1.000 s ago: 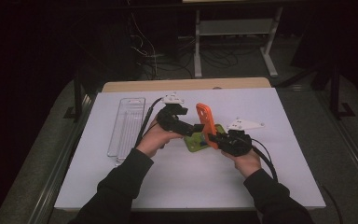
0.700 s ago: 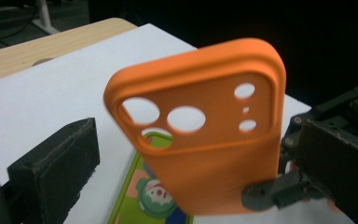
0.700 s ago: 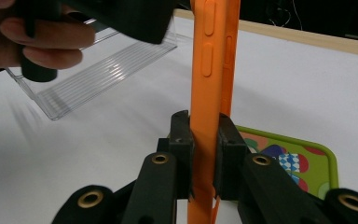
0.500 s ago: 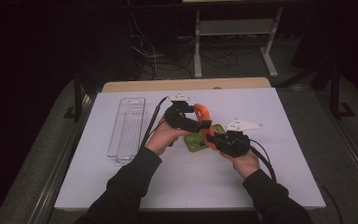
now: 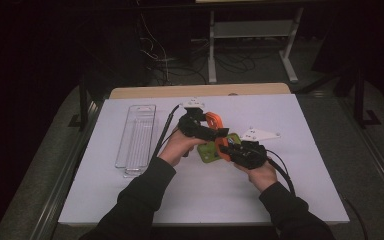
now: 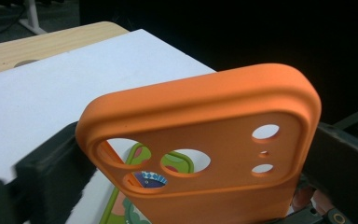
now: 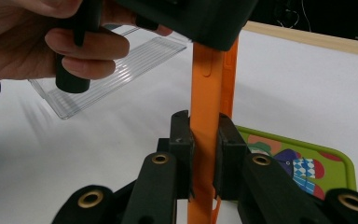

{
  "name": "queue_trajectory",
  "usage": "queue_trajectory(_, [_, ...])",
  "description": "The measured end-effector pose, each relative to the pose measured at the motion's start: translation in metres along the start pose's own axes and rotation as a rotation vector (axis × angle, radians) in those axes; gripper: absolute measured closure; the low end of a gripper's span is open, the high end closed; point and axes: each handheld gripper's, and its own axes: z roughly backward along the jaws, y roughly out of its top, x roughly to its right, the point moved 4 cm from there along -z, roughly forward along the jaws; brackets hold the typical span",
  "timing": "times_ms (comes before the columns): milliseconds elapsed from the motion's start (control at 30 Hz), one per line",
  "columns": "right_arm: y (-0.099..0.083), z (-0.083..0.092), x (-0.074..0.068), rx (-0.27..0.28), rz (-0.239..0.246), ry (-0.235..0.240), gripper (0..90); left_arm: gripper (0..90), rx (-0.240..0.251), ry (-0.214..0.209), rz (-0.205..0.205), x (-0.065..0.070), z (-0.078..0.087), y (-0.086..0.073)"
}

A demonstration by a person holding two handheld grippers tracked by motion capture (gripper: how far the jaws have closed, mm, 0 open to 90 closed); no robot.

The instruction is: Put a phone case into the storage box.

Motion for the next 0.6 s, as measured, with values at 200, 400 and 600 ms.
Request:
queue_trajectory(200, [-0.0006,-0.0003,-0.0008,-0.007,-0.003,0.0,79.0,8.5,0.011,0.0,0.01,0.0002,-0.0002,0.0005])
queue_trajectory(400, [-0.001,-0.0005,-0.0009,-0.01,-0.002,0.001,79.0,10.9,0.019,-0.002,-0.003,0.0011,0.0004,0.0012])
queue_trajectory(600, [-0.0013,-0.0009,-0.0009,-0.015,0.015,-0.004,78.7,12.6,0.014,0.005,-0.022,0.0035,0.0014,0.0025])
